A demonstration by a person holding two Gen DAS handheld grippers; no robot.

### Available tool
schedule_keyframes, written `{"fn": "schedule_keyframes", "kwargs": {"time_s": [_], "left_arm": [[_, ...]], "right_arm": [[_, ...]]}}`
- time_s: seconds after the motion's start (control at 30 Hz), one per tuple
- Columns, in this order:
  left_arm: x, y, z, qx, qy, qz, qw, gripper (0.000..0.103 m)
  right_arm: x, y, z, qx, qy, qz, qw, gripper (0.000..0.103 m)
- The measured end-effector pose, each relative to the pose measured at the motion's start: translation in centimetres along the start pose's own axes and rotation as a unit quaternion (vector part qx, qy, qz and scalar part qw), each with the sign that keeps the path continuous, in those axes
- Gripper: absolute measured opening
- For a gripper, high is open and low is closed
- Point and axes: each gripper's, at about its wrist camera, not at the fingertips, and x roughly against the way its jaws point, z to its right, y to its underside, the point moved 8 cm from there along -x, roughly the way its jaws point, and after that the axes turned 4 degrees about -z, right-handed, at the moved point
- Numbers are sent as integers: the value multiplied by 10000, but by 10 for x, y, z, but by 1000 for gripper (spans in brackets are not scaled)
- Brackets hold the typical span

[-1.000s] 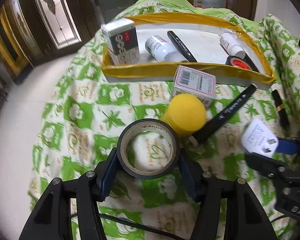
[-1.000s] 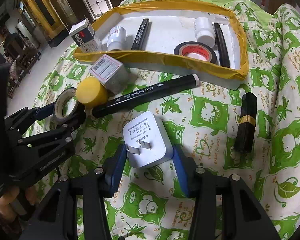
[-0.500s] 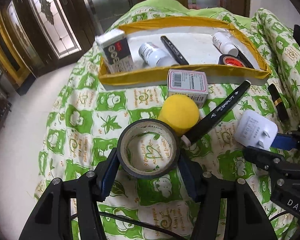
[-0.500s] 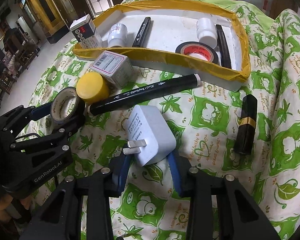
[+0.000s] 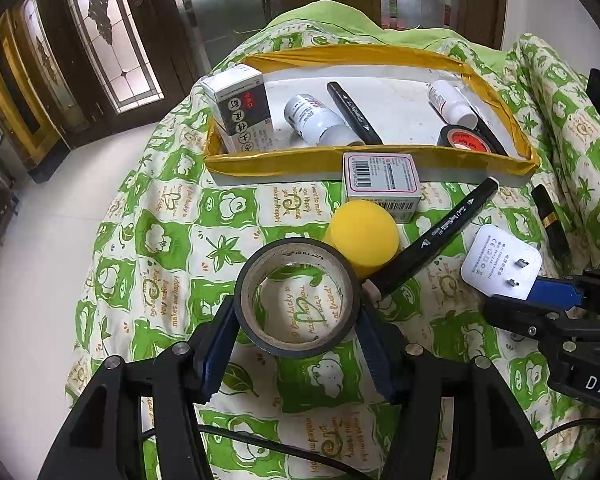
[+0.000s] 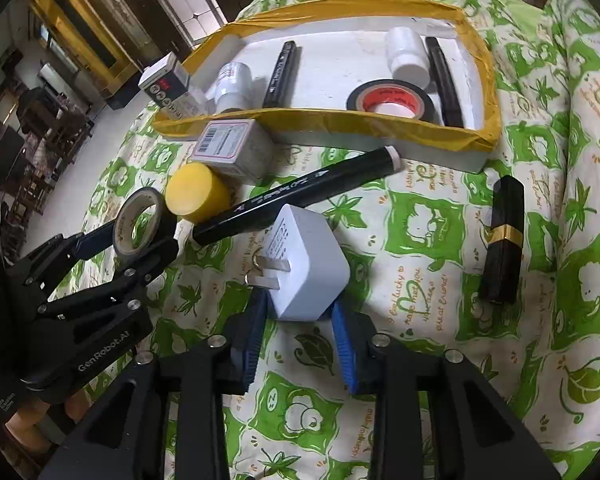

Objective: Organize rigid objects
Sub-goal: 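Lift the plug adapter and tape roll off the bed with both tools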

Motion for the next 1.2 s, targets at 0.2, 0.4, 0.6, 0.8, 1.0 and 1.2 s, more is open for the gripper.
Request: {"fn": "schedule_keyframes", "kwargs": {"time_s": [0.2,0.4,0.6,0.8,1.0,1.2], "left_arm": [[2,0,0,55,81,22,9999,61],[2,0,-1,85,129,19,9999,61],[2,-1,-1,64,111,47,9999,62],[6,-2,2,-58,-26,160,9999,62],[16,-6,4,-157,-112,389,9991,62],[21,-8,6,-200,-49,486,9986,62]], "right_arm": [[4,-4,3,43,214,194,9996,52],[-1,-10,-4,526,684,290,9958,53],[-12,-4,-13,1168,1418,211,9828,44],[0,-4,-11,983,1231,380,9868,43],[13,-7,-9,766,1025,535,9903,41],[16,-11,-10,546,739,561,9942,40]]}}
